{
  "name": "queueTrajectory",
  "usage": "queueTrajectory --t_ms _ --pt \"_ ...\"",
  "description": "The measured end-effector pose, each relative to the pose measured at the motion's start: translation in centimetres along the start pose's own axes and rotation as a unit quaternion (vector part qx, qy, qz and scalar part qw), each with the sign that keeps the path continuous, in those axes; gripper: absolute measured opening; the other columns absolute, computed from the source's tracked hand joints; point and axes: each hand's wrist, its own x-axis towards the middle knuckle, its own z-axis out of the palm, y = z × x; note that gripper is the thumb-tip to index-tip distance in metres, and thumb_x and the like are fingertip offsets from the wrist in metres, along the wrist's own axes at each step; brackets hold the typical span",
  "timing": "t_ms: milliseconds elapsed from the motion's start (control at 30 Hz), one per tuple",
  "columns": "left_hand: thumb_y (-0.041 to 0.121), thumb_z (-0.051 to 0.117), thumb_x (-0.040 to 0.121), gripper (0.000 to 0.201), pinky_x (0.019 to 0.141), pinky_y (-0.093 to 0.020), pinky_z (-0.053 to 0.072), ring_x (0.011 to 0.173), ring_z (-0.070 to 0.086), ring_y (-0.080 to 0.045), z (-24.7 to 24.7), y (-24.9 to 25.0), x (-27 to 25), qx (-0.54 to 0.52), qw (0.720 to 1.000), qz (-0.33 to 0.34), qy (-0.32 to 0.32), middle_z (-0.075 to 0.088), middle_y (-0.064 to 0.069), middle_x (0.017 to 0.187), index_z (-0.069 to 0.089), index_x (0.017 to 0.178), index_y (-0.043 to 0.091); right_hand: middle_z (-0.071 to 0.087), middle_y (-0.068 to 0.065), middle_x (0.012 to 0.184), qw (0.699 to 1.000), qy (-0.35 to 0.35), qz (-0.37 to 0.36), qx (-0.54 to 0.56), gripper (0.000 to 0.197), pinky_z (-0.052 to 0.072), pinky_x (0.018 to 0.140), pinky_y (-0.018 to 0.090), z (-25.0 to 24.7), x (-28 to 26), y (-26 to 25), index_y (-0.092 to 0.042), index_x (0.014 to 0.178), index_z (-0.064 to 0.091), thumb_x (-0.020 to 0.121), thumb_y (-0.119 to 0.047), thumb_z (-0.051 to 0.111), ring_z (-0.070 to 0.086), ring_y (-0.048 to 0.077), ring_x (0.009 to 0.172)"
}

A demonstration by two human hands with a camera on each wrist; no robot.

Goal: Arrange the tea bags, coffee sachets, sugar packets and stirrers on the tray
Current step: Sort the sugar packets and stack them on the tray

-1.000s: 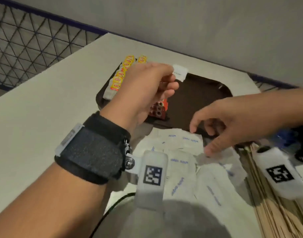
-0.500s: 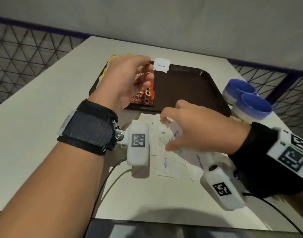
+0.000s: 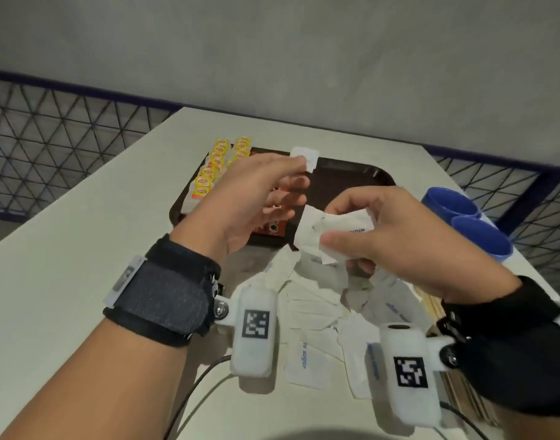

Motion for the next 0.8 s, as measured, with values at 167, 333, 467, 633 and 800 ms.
queueTrajectory --t_ms 167,333,467,633,800 --pt "0.059 0.061 0.091 0.043 0.058 -0.028 0.049 0.064 0.061 -0.016 1.2 0.6 -1.1 0.004 0.994 -0.021 -0.105 0.066 -0.003 0.079 0.071 0.099 0.019 0.067 0.018 0.083 0.977 0.037 -0.015 0.208 0.019 0.041 0.052 0.033 -0.4 1.5 -0.6 -0.004 0.104 0.066 0.089 -0.011 0.074 0.051 0.025 0.064" --pt "0.044 0.078 0.084 0.032 0.044 -0.022 0.031 0.047 0.041 -0.015 1.6 0.5 -1.3 0.006 0.996 0.029 -0.09 0.049 0.001 0.058 0.068 0.086 0.014 0.064 0.025 0.088 0.949 0.121 -0.014 0.292 0.016 0.035 0.047 0.031 1.2 2.8 -0.5 -0.012 0.112 0.061 0.097 -0.018 0.065 0.047 0.021 0.061" --pt "0.021 0.076 0.085 0.015 0.041 -0.022 0.033 0.043 0.043 -0.013 1.5 -0.1 -0.8 0.029 0.996 0.048 -0.072 0.052 0.002 0.054 0.07 0.086 0.008 0.061 0.014 0.088 0.924 0.073 0.02 0.376 0.016 0.031 0.048 0.032 1.5 2.5 0.2 -0.012 0.112 0.061 0.1 -0.016 0.05 0.046 0.017 0.057" --pt "0.017 0.069 0.095 0.013 0.041 -0.022 0.04 0.047 0.052 -0.016 1.7 -0.4 -0.7 0.006 0.998 0.038 -0.054 0.063 -0.008 0.064 0.073 0.085 0.009 0.062 0.011 0.077 0.931 0.115 -0.039 0.345 0.019 0.038 0.043 0.029 2.0 1.6 0.5 -0.011 0.106 0.059 0.097 0.003 0.05 0.049 0.016 0.054" --pt "0.06 0.058 0.085 0.059 0.049 -0.026 0.05 0.058 0.062 -0.021 2.0 0.4 -1.0 -0.042 0.997 -0.001 -0.067 0.072 -0.017 0.082 0.072 0.11 0.008 0.065 0.019 0.092 0.932 0.21 -0.158 0.251 0.019 0.048 0.052 0.012 1.9 1.0 0.2 -0.001 0.088 0.066 0.086 0.017 0.061 0.063 0.001 0.059"
